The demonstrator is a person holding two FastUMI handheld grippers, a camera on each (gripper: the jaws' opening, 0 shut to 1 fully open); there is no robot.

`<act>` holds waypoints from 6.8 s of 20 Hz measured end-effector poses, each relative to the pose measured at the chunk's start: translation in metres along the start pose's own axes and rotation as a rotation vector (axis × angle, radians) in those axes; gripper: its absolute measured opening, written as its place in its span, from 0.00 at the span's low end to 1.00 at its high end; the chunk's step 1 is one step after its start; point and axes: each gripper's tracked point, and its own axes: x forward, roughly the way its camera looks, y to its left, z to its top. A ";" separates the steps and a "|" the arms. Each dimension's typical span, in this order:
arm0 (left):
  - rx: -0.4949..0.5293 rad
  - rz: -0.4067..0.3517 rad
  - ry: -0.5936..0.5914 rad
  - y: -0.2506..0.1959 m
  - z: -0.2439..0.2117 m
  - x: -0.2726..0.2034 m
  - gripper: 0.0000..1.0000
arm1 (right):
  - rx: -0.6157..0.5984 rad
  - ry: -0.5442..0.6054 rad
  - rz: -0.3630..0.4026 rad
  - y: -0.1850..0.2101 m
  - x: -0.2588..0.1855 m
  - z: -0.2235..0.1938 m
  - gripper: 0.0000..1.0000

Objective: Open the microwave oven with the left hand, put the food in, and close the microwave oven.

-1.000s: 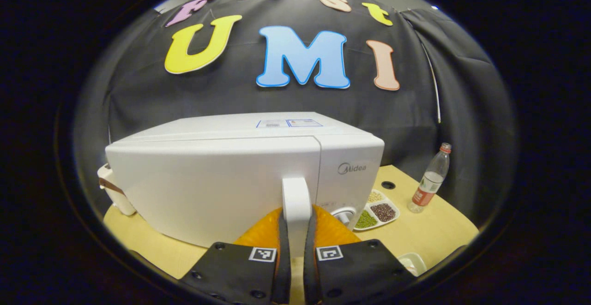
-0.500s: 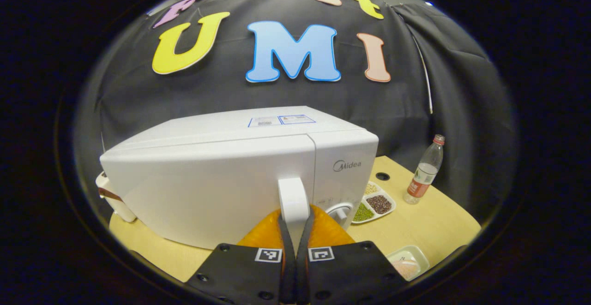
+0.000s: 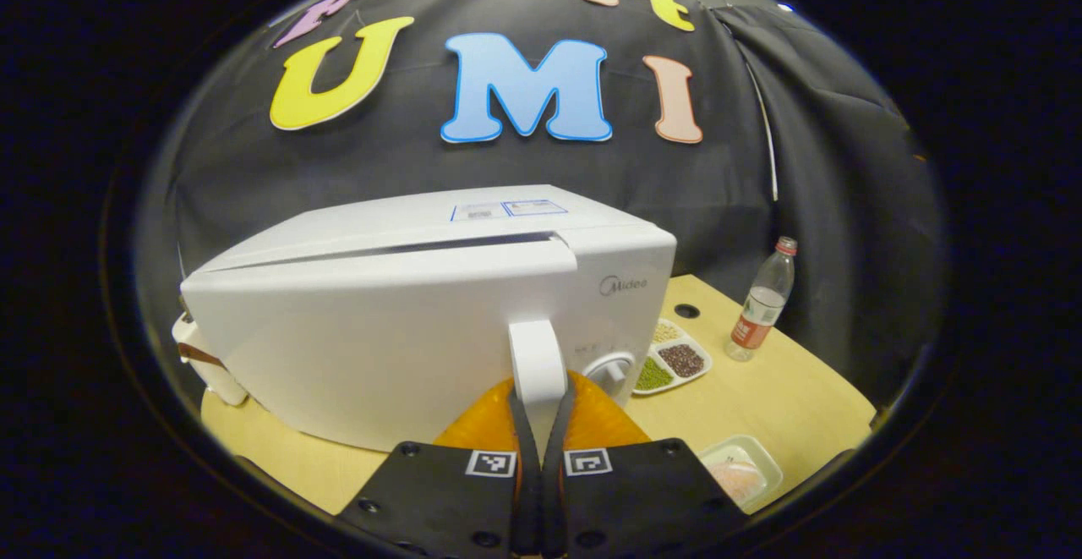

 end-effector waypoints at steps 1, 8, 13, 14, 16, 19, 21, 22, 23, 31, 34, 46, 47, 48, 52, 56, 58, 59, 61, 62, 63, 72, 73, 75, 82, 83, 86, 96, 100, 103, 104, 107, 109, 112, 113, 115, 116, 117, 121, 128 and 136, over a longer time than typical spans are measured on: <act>0.008 -0.020 0.007 -0.001 -0.003 -0.010 0.07 | 0.006 0.004 0.008 0.003 0.000 -0.001 0.97; 0.084 -0.204 0.058 0.005 -0.034 -0.088 0.07 | 0.020 0.019 0.100 0.043 -0.010 -0.012 0.97; 0.109 -0.301 0.112 0.025 -0.058 -0.146 0.07 | 0.035 0.040 0.141 0.069 -0.020 -0.021 0.97; 0.111 -0.318 0.123 0.030 -0.061 -0.157 0.07 | 0.031 0.047 0.151 0.075 -0.022 -0.023 0.97; 0.124 -0.354 0.148 0.040 -0.071 -0.177 0.07 | 0.016 0.055 0.170 0.086 -0.024 -0.027 0.97; 0.148 -0.407 0.192 0.065 -0.086 -0.210 0.07 | 0.009 0.071 0.203 0.106 -0.025 -0.032 0.97; 0.160 -0.428 0.216 0.084 -0.095 -0.231 0.07 | 0.016 0.088 0.220 0.116 -0.025 -0.039 0.97; 0.169 -0.437 0.225 0.094 -0.099 -0.241 0.10 | 0.024 0.099 0.231 0.123 -0.025 -0.043 0.97; 0.173 -0.446 0.233 0.103 -0.103 -0.250 0.10 | 0.032 0.110 0.242 0.129 -0.024 -0.046 0.97; 0.237 -0.485 0.306 0.175 -0.126 -0.297 0.10 | 0.056 0.216 0.295 0.155 -0.018 -0.085 0.97; 0.257 -0.486 0.345 0.213 -0.136 -0.311 0.13 | 0.045 0.254 0.303 0.154 -0.013 -0.105 0.97; 0.265 -0.348 0.347 0.300 -0.146 -0.334 0.15 | -0.094 0.646 0.169 0.072 0.023 -0.271 0.97; 0.265 -0.331 0.340 0.302 -0.144 -0.334 0.20 | -0.090 0.679 0.164 0.066 0.024 -0.282 0.98; 0.268 -0.308 0.341 0.306 -0.146 -0.334 0.22 | -0.083 0.701 0.158 0.063 0.027 -0.291 0.98; 0.258 -0.201 0.317 0.322 -0.144 -0.333 0.50 | -0.096 0.766 0.182 0.060 0.038 -0.323 0.98; 0.253 -0.123 0.328 0.330 -0.147 -0.352 0.96 | -0.129 0.813 0.244 0.063 0.044 -0.343 0.98; 0.226 -0.065 0.318 0.334 -0.148 -0.362 0.96 | -0.127 0.825 0.276 0.065 0.047 -0.349 0.98; 0.201 -0.024 0.307 0.337 -0.144 -0.368 0.98 | -0.133 0.832 0.285 0.066 0.049 -0.352 0.98; 0.129 0.095 0.250 0.344 -0.128 -0.386 0.98 | -0.127 0.845 0.304 0.067 0.050 -0.356 0.98; 0.085 0.174 0.209 0.348 -0.114 -0.397 0.98 | -0.122 0.850 0.318 0.070 0.049 -0.358 0.98; 0.045 0.256 0.153 0.352 -0.095 -0.408 1.00 | -0.120 0.849 0.331 0.072 0.050 -0.358 0.90; -0.105 0.475 -0.300 0.230 0.070 -0.437 1.00 | -0.283 0.674 0.343 0.078 0.037 -0.298 0.63; -0.113 0.457 -0.328 0.218 0.083 -0.429 1.00 | -0.321 0.626 0.340 0.081 0.036 -0.283 0.63; -0.121 0.409 -0.353 0.200 0.101 -0.413 1.00 | -0.426 0.502 0.328 0.088 0.035 -0.249 0.63; -0.049 0.344 -0.373 0.185 0.129 -0.407 0.97 | -0.747 0.163 0.383 0.154 0.029 -0.172 0.63; -0.043 0.347 -0.371 0.187 0.130 -0.409 1.00 | -0.783 0.133 0.391 0.166 0.030 -0.167 0.63; -0.046 0.363 -0.366 0.195 0.126 -0.419 0.97 | -0.919 0.030 0.418 0.200 0.036 -0.154 0.63; -0.093 0.492 -0.334 0.231 0.094 -0.473 1.00 | -1.222 -0.137 0.385 0.295 0.116 -0.160 0.63; -0.103 0.526 -0.319 0.238 0.086 -0.477 1.00 | -1.271 -0.130 0.367 0.315 0.155 -0.175 0.63; -0.110 0.540 -0.302 0.240 0.081 -0.482 0.97 | -1.283 -0.109 0.367 0.330 0.182 -0.189 0.63; -0.113 0.544 -0.290 0.241 0.077 -0.482 0.97 | -1.288 -0.096 0.370 0.335 0.192 -0.195 0.63; -0.114 0.559 -0.262 0.239 0.071 -0.484 1.00 | -1.304 -0.088 0.365 0.351 0.221 -0.204 0.63; -0.113 0.569 -0.251 0.238 0.071 -0.485 0.97 | -1.312 -0.083 0.362 0.360 0.237 -0.206 0.63; -0.116 0.589 -0.229 0.237 0.065 -0.488 1.00 | -1.310 -0.079 0.344 0.371 0.261 -0.203 0.65; -0.118 0.594 -0.226 0.237 0.064 -0.489 0.98 | -1.295 -0.061 0.342 0.372 0.267 -0.204 0.63; -0.123 0.603 -0.222 0.236 0.063 -0.492 0.97 | -1.263 -0.027 0.352 0.373 0.271 -0.208 0.63; -0.126 0.604 -0.221 0.235 0.062 -0.490 0.94 | -1.250 -0.014 0.353 0.372 0.274 -0.209 0.66; -0.130 0.603 -0.220 0.235 0.062 -0.488 0.94 | -1.236 -0.011 0.359 0.374 0.273 -0.209 0.80; -0.129 0.583 -0.231 0.235 0.066 -0.479 1.00 | -1.169 0.000 0.402 0.372 0.258 -0.209 0.95; -0.107 0.495 -0.262 0.221 0.079 -0.449 0.97 | -1.013 0.035 0.517 0.357 0.203 -0.209 0.96; -0.084 0.294 -0.302 0.193 0.103 -0.383 1.00 | -0.604 0.083 0.384 0.271 0.130 -0.160 0.95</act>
